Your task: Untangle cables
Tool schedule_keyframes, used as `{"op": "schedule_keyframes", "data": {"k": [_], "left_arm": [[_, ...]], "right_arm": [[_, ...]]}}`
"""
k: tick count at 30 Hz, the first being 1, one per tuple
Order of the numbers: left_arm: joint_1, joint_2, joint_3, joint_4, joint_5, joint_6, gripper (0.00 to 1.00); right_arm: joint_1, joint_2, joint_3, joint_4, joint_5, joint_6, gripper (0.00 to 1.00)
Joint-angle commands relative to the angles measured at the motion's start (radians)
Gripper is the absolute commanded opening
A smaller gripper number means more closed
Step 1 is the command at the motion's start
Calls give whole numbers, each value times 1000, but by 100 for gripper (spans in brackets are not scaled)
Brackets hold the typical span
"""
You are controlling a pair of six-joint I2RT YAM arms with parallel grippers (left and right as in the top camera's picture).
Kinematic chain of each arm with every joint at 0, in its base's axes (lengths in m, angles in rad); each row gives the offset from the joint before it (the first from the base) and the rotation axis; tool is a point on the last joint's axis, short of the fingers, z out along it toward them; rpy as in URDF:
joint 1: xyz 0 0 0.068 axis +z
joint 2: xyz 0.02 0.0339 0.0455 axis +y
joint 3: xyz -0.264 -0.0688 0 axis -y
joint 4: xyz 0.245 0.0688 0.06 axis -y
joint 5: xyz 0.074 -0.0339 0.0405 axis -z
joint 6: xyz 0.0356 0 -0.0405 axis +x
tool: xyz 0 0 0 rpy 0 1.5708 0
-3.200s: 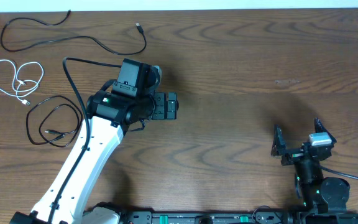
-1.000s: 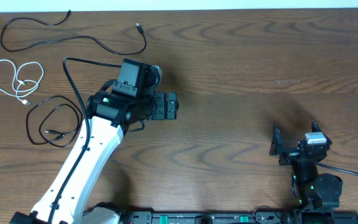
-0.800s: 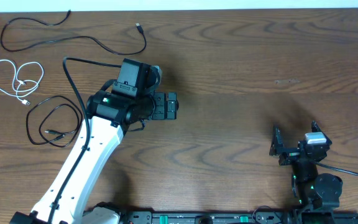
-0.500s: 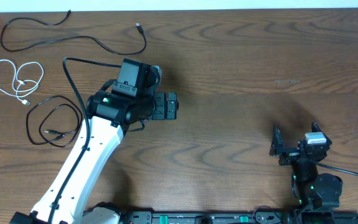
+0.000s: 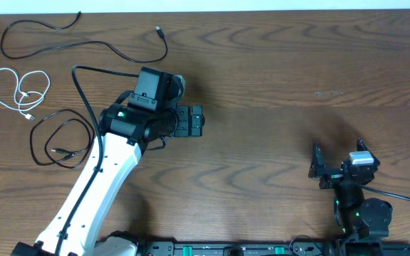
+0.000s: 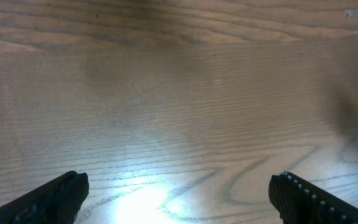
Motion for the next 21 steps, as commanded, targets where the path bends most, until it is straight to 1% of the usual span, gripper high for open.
{"op": "schedule_keyframes", "data": {"k": [1, 4, 12, 14, 19, 21], "left_arm": [[3, 5, 5, -3, -31, 9, 98], [3, 5, 5, -4, -85, 9, 98], [2, 10, -10, -52, -85, 10, 98], [3, 3, -27, -52, -89, 35, 98], [4, -53, -127, -36, -89, 156, 98], [18, -88, -188, -9, -89, 167, 98]], "right_arm": [[-4, -6, -2, -3, 5, -8, 99], [-4, -6, -2, -3, 5, -8, 99], [-4, -6, -2, -3, 5, -8, 99], [-4, -6, -2, -3, 5, -8, 99], [-4, -6, -2, -3, 5, -8, 99], [-4, -6, -2, -3, 5, -8, 99]]}}
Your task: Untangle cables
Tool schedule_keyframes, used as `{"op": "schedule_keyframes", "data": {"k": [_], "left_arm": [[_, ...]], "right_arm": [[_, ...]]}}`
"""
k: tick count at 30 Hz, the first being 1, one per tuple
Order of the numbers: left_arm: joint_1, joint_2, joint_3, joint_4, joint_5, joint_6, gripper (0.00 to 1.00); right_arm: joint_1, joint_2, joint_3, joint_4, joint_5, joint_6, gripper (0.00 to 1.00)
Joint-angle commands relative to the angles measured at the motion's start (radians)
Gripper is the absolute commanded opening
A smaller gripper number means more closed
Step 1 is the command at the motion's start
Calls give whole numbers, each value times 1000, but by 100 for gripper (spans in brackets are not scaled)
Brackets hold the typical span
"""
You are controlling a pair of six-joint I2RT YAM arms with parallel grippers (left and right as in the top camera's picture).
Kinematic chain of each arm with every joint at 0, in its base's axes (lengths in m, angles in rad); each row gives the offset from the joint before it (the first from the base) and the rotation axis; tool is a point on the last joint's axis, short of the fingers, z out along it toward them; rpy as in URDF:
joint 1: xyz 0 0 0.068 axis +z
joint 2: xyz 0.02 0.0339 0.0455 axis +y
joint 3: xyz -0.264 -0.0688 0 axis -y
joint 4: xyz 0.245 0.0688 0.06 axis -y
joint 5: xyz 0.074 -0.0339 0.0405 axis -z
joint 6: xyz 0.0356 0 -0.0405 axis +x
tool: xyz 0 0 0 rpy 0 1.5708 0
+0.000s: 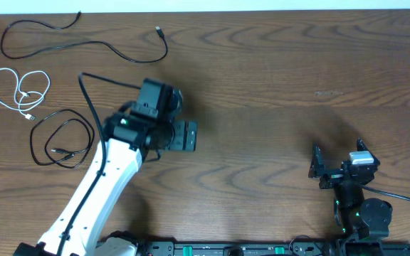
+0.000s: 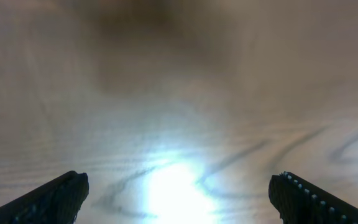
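Observation:
Three cables lie apart at the table's far left: a long black cable [image 1: 84, 39] at the top, a white cable [image 1: 20, 89] coiled below it, and a looped black cable [image 1: 59, 139] nearer the front. My left gripper [image 1: 188, 136] hangs open over bare wood left of centre, well right of the cables. In the left wrist view its fingertips [image 2: 64, 193] stand wide apart with only blurred wood and glare between them. My right gripper [image 1: 322, 168] rests near the front right, open and empty.
The wooden table [image 1: 276, 85] fills the view. Its left edge runs just beyond the cables. The left arm's own black lead arcs up beside the looped cable.
My left gripper has shifted slightly toward the front and left, and the wrist view is now blurred with motion. It stays open and empty. The right arm and the cables have not moved.

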Motion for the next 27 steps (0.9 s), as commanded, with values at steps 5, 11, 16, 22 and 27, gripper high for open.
{"op": "schedule_keyframes", "data": {"k": [5, 11, 16, 22, 27], "left_arm": [[92, -150, -213, 85, -2, 72, 98], [208, -292, -348, 155, 76, 67, 98], [226, -480, -463, 269, 76, 101, 98], [226, -761, -633, 348, 75, 113, 98], [226, -950, -746, 379, 83, 111, 98]], "right_arm": [[-4, -6, -2, -3, 5, -8, 99], [-4, -6, -2, -3, 5, -8, 99], [-4, -6, -2, -3, 5, -8, 99], [-4, -6, -2, -3, 5, -8, 99], [-4, -6, -2, -3, 5, -8, 99]]}}
